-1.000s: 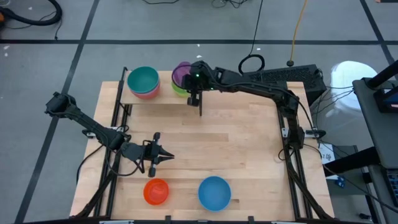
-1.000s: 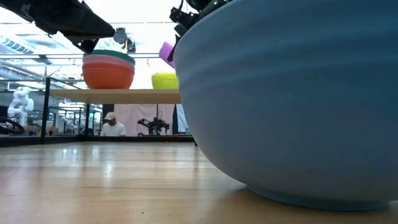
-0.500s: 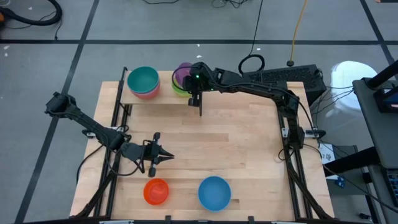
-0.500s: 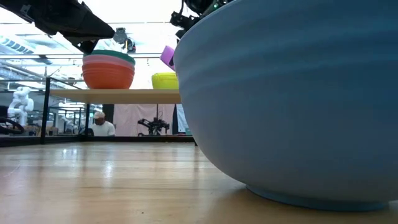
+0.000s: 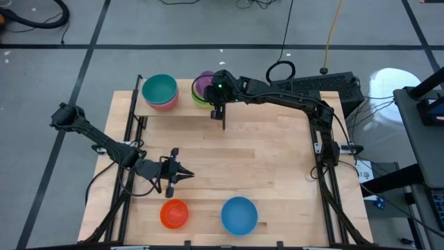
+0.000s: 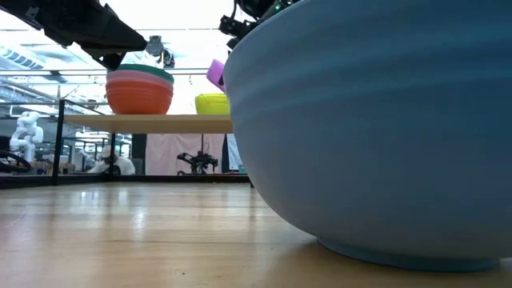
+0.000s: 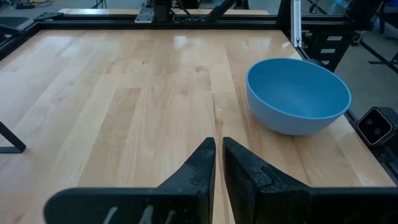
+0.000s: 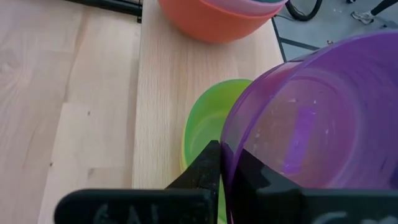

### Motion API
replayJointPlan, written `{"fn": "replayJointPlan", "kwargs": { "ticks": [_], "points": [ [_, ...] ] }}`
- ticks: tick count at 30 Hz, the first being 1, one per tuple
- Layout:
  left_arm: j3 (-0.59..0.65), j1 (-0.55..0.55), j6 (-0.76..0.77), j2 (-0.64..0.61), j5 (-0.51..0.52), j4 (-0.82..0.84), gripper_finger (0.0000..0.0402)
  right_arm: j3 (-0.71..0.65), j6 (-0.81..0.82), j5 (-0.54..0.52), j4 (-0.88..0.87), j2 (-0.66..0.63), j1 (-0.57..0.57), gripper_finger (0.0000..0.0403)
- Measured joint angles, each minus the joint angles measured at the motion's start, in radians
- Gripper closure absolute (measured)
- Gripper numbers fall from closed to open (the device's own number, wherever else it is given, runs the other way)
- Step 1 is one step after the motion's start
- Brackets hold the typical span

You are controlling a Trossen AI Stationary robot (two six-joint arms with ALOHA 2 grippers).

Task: Place and stack bowls onto a shelf
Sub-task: Stack the purple bowl into the green bowl on the shelf

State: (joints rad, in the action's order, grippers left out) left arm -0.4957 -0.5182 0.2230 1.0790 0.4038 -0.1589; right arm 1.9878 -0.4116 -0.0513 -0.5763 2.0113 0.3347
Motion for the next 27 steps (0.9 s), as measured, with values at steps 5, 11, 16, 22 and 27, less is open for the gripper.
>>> {"fn": "replayJointPlan", "kwargs": {
  "ticks": [5,11,16,22,27],
  "points": [
    [0.000,0.000,0.000,0.000,0.000,0.000,0.0366,0.000,0.002,0.001,-0.006,0.000,0.000,0.0394],
    [0.000,0.001,0.000,0.000,0.000,0.001,0.0366,0.000,0.002,0.003,-0.008,0.000,0.000,0.0388],
    [0.000,0.001,-0.003,0.000,0.000,0.001,0.0366,0.000,0.006,0.002,-0.008,0.000,0.000,0.0356],
    [0.000,0.001,-0.003,0.000,0.000,0.008,0.0366,0.000,0.007,0.001,0.018,0.000,-0.002,0.0324],
    [0.000,0.000,0.000,0.000,0.000,0.010,0.0366,0.000,0.004,0.000,0.030,0.000,-0.010,0.0314]
  ]
}}
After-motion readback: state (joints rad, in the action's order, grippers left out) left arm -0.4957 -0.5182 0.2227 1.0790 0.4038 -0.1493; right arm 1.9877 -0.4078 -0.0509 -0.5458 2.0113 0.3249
